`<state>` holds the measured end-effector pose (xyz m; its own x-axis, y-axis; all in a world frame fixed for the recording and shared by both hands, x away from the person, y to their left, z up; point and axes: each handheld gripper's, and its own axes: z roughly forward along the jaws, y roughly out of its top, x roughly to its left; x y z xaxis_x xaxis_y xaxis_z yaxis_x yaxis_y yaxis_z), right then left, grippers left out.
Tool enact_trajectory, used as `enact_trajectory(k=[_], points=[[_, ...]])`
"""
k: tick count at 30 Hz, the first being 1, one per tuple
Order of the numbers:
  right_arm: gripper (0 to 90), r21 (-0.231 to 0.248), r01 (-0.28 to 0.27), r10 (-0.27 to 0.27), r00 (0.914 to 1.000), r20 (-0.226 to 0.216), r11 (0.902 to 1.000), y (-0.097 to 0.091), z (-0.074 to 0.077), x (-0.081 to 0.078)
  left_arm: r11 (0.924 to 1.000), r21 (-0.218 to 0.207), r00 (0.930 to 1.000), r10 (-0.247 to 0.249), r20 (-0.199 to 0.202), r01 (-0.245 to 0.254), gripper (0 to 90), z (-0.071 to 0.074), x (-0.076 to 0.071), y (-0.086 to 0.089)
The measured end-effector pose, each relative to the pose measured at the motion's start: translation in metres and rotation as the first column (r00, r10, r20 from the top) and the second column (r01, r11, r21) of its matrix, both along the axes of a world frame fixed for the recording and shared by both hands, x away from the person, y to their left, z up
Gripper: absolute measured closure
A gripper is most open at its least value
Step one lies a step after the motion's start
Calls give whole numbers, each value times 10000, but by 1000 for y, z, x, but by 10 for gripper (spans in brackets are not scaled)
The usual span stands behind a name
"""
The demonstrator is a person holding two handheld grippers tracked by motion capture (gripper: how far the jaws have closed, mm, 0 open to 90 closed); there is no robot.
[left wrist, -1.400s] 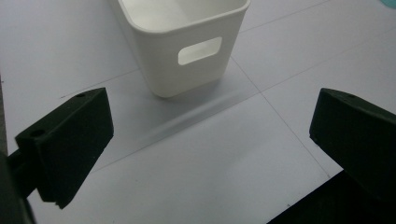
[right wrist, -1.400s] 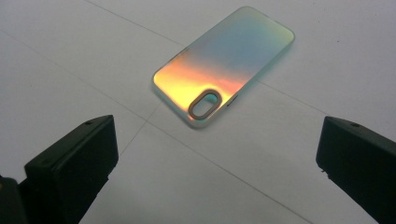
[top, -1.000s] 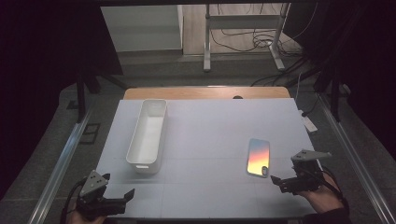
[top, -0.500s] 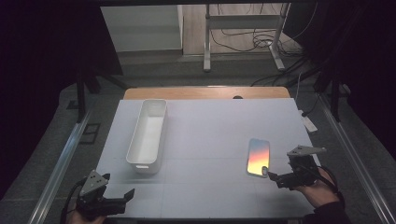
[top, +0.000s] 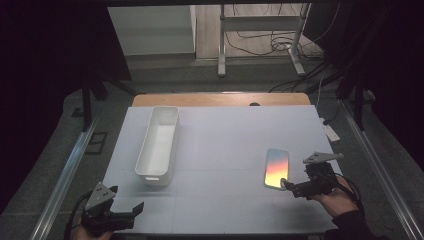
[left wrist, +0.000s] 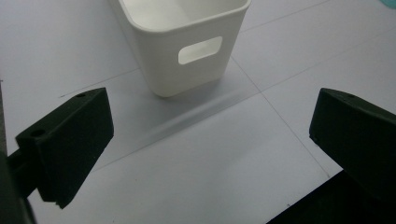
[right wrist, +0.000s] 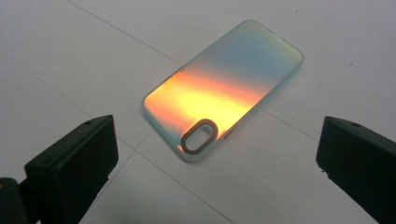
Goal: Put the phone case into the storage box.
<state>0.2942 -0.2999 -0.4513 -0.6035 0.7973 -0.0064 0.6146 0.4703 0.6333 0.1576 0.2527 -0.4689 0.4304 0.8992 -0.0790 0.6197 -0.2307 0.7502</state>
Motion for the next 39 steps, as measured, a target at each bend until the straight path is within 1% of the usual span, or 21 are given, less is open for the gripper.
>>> enact_trajectory(k=[8, 20, 26, 33, 39], points=[[0, -28, -39, 40, 10000, 63, 10000, 5, 2, 10, 10000, 1, 10000, 9, -3, -9, 3, 0, 0, 0], [0, 0, -69, 69, 10000, 5, 10000, 11, 2, 20, 10000, 9, 10000, -8, -4, 8, 4, 0, 0, 0], [0, -121, -135, 135, 9999, -19, 9998, 16, 1, 30, 10000, 8, 10000, -12, -5, 12, 5, 0, 0, 0], [0, -213, -164, 161, 9998, -141, 9996, 21, 0, 39, 10000, 2, 10000, -28, -10, 28, 5, 0, 0, 0], [0, -259, -183, 179, 9997, -182, 9995, 24, -1, 44, 10000, -32, 10000, -27, -9, 27, 5, 0, 0, 0]])
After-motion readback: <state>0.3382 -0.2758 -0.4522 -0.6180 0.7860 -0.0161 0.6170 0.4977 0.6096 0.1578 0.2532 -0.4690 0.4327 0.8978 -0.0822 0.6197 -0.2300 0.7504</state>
